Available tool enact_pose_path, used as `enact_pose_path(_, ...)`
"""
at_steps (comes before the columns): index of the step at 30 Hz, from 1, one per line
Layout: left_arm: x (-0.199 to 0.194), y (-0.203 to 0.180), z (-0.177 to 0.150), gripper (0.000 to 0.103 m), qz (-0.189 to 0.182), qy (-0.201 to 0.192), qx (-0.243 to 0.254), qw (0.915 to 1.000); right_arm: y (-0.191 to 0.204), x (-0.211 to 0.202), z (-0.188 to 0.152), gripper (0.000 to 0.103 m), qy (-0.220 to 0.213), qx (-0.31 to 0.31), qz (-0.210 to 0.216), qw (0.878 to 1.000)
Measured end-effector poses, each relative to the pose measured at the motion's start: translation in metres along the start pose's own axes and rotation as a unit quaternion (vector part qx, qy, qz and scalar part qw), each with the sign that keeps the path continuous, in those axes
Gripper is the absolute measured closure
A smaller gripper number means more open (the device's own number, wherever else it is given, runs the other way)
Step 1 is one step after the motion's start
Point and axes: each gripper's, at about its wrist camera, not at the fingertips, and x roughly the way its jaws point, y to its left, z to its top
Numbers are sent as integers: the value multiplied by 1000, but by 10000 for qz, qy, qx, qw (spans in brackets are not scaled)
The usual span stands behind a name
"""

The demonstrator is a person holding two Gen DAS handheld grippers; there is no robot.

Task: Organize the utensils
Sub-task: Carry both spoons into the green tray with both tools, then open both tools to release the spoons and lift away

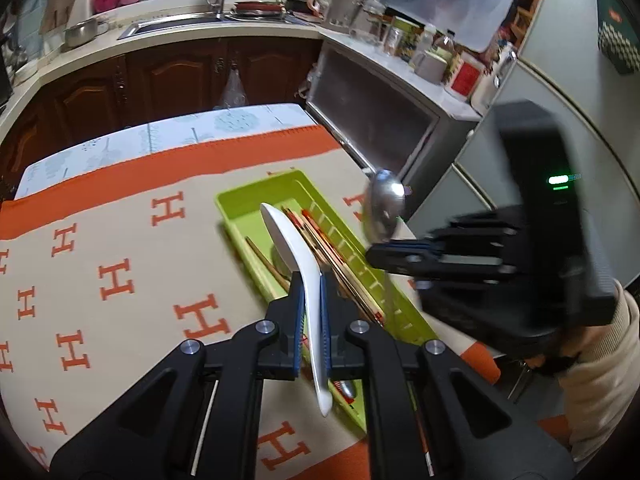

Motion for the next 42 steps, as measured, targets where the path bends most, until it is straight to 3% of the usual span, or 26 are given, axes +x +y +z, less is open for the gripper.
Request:
enact_pose_path(4, 12, -13, -5, 98, 27, 117, 60, 9999, -14, 15, 9, 99, 112, 338, 294, 9989)
enact_pose_path(8, 23, -13, -4, 98, 21, 192, -23, 9998, -31, 7, 12, 99, -110, 802, 719, 9941)
enact_pose_path(17, 53, -12, -3, 98, 23, 397, -107, 9992, -54, -13, -9, 99, -498, 1548, 890, 9827)
enact_pose_path(26, 102, -3, -19, 98, 164, 1069, -262, 9938, -66, -28, -41, 99, -814, 2134, 1064, 9677)
enact_pose_path(32, 83, -12, -25, 96, 47, 1022, -29, 9947, -66, -35, -60, 99, -950, 2462, 1114, 9581)
enact_pose_path(40, 31, -5, -39, 95, 187, 854, -69, 9961, -44, -43, -74, 99, -882, 2527, 1098, 9572)
enact_pose_path(42, 16, -3, -45, 88, 224, 781, -48, 9967, -37, -45, -76, 99, -868, 2498, 1089, 9582)
